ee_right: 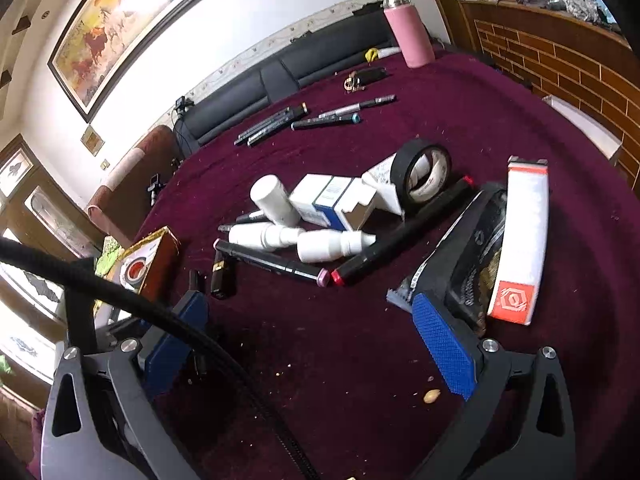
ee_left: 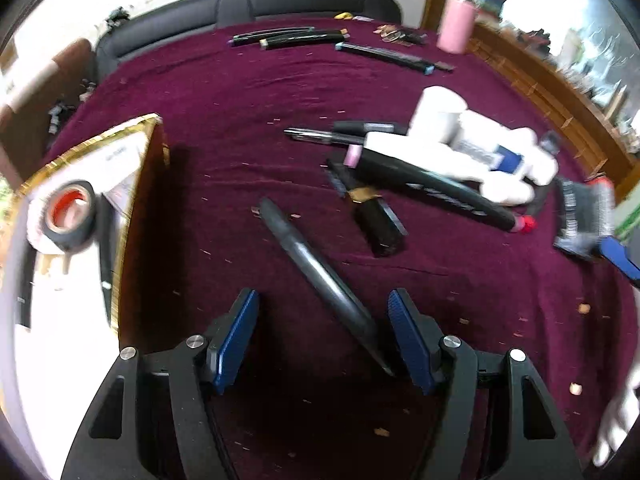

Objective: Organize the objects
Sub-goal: 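Grasp a black marker with the left tool while the right tool grasps a pink-capped black marker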

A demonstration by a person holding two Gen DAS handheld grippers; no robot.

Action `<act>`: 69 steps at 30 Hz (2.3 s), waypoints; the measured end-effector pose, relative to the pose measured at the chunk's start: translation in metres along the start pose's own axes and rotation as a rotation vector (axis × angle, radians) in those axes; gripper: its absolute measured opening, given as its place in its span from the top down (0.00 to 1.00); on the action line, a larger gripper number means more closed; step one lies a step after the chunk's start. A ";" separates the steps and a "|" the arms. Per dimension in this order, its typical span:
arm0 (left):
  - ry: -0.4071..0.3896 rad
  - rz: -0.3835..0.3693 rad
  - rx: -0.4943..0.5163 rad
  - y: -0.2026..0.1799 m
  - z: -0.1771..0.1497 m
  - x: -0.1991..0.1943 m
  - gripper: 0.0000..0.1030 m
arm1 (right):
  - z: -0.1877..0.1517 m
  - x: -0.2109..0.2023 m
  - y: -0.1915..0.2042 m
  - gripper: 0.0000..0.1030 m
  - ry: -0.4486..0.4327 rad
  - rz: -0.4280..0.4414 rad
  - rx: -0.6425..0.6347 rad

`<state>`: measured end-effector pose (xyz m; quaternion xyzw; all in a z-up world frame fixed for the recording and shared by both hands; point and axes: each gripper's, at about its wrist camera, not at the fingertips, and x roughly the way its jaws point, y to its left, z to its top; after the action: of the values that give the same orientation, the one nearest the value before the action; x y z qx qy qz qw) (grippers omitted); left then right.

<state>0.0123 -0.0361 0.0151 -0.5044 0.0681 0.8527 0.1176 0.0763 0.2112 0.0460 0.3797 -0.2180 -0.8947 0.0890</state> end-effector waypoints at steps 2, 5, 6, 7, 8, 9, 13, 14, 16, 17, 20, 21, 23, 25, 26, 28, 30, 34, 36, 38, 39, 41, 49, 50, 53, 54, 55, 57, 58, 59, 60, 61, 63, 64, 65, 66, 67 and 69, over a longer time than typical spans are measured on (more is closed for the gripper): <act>0.010 0.021 0.026 -0.001 -0.003 0.003 0.40 | -0.001 0.002 0.004 0.00 0.018 0.004 -0.016; 0.035 -0.002 0.044 0.004 -0.013 -0.001 0.40 | -0.001 -0.002 0.012 0.00 0.014 -0.002 -0.059; 0.041 -0.005 0.051 0.005 -0.016 -0.002 0.40 | 0.000 -0.002 0.015 0.00 0.014 -0.002 -0.073; 0.048 -0.006 0.060 0.007 -0.020 -0.004 0.40 | 0.002 -0.001 0.020 0.00 0.018 -0.002 -0.095; 0.050 -0.008 0.061 0.007 -0.022 -0.006 0.40 | 0.003 0.000 0.024 0.00 0.022 -0.003 -0.113; 0.048 -0.013 0.061 0.009 -0.026 -0.008 0.40 | 0.005 0.004 0.030 0.00 0.032 -0.002 -0.146; 0.022 -0.018 0.048 0.007 -0.033 -0.010 0.40 | 0.011 0.023 0.058 0.00 0.059 -0.068 -0.334; 0.016 -0.016 0.042 0.007 -0.033 -0.011 0.40 | 0.012 0.028 0.063 0.03 0.068 -0.080 -0.368; 0.004 -0.012 0.032 0.005 -0.033 -0.011 0.37 | 0.018 0.044 0.070 0.09 0.113 -0.087 -0.435; -0.001 -0.015 0.032 0.003 -0.033 -0.011 0.32 | 0.020 0.050 0.072 0.12 0.132 -0.080 -0.449; -0.023 -0.007 0.045 -0.003 -0.034 -0.009 0.24 | 0.025 0.072 0.079 0.25 0.213 -0.047 -0.500; -0.030 -0.008 0.040 -0.003 -0.035 -0.010 0.22 | 0.026 0.081 0.082 0.29 0.241 -0.040 -0.518; -0.047 -0.009 0.036 -0.003 -0.036 -0.011 0.21 | 0.025 0.093 0.086 0.36 0.273 -0.051 -0.544; -0.067 -0.014 0.037 -0.003 -0.038 -0.011 0.20 | 0.024 0.107 0.091 0.36 0.291 -0.083 -0.575; -0.074 -0.018 0.039 -0.004 -0.039 -0.011 0.17 | 0.024 0.112 0.093 0.36 0.294 -0.102 -0.588; -0.074 -0.031 0.037 -0.004 -0.040 -0.012 0.16 | 0.025 0.124 0.097 0.36 0.312 -0.116 -0.603; -0.073 -0.040 0.038 -0.003 -0.040 -0.013 0.12 | 0.026 0.133 0.099 0.37 0.330 -0.128 -0.604; -0.066 -0.049 0.047 -0.005 -0.039 -0.011 0.07 | 0.021 0.154 0.099 0.51 0.392 -0.166 -0.580; -0.066 -0.061 0.044 -0.004 -0.039 -0.011 0.05 | 0.021 0.154 0.100 0.53 0.378 -0.180 -0.568; -0.072 -0.082 0.029 0.000 -0.039 -0.012 0.05 | 0.021 0.151 0.098 0.63 0.385 -0.201 -0.535; -0.076 -0.095 0.020 0.002 -0.039 -0.012 0.05 | 0.021 0.147 0.094 0.65 0.391 -0.202 -0.505; -0.090 -0.141 -0.012 0.010 -0.039 -0.014 0.05 | 0.021 0.135 0.081 0.69 0.408 -0.175 -0.421; -0.052 -0.016 0.084 -0.014 -0.034 -0.004 0.01 | 0.001 0.092 0.048 0.70 0.431 -0.117 -0.320; -0.045 -0.018 0.077 -0.014 -0.030 -0.002 0.01 | -0.002 0.090 0.049 0.70 0.421 -0.124 -0.338; -0.044 -0.011 0.066 -0.009 -0.019 0.005 0.01 | -0.005 0.087 0.054 0.70 0.402 -0.149 -0.369; -0.049 -0.011 0.064 -0.008 -0.016 0.007 0.01 | 0.002 0.093 0.055 0.70 0.398 -0.158 -0.386; -0.059 -0.011 0.063 -0.007 -0.013 0.009 0.01 | 0.004 0.095 0.058 0.70 0.390 -0.167 -0.404; -0.072 -0.016 0.063 -0.008 -0.012 0.010 0.04 | 0.005 0.098 0.060 0.70 0.379 -0.176 -0.433; -0.080 -0.021 0.066 -0.008 -0.013 0.010 0.06 | 0.004 0.098 0.063 0.70 0.372 -0.184 -0.455; -0.091 -0.030 0.075 -0.009 -0.015 0.007 0.18 | 0.004 0.100 0.065 0.70 0.368 -0.189 -0.469; -0.107 -0.042 0.086 -0.010 -0.017 0.003 0.36 | 0.004 0.101 0.065 0.70 0.365 -0.196 -0.482; -0.116 -0.052 0.095 -0.012 -0.019 -0.001 0.44 | 0.003 0.104 0.069 0.70 0.361 -0.209 -0.501; -0.119 -0.065 0.092 -0.009 -0.018 -0.005 0.83 | 0.002 0.105 0.073 0.69 0.351 -0.224 -0.523; -0.116 -0.083 0.079 -0.005 -0.018 -0.007 0.86 | 0.001 0.107 0.076 0.70 0.349 -0.227 -0.526; -0.114 -0.098 0.062 -0.002 -0.018 -0.007 0.89 | 0.000 0.112 0.079 0.73 0.350 -0.232 -0.528; -0.113 -0.108 0.047 0.001 -0.018 -0.007 0.89 | 0.000 0.116 0.081 0.77 0.350 -0.233 -0.531; -0.115 -0.114 0.035 0.004 -0.018 -0.009 0.89 | -0.001 0.116 0.083 0.84 0.351 -0.221 -0.540; -0.121 -0.127 0.018 0.005 -0.022 -0.015 0.89 | -0.002 0.115 0.084 0.86 0.355 -0.210 -0.537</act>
<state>0.0364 -0.0483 0.0174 -0.4543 0.0364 0.8718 0.1798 -0.0024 0.0984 0.0096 0.5129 0.0846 -0.8444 0.1297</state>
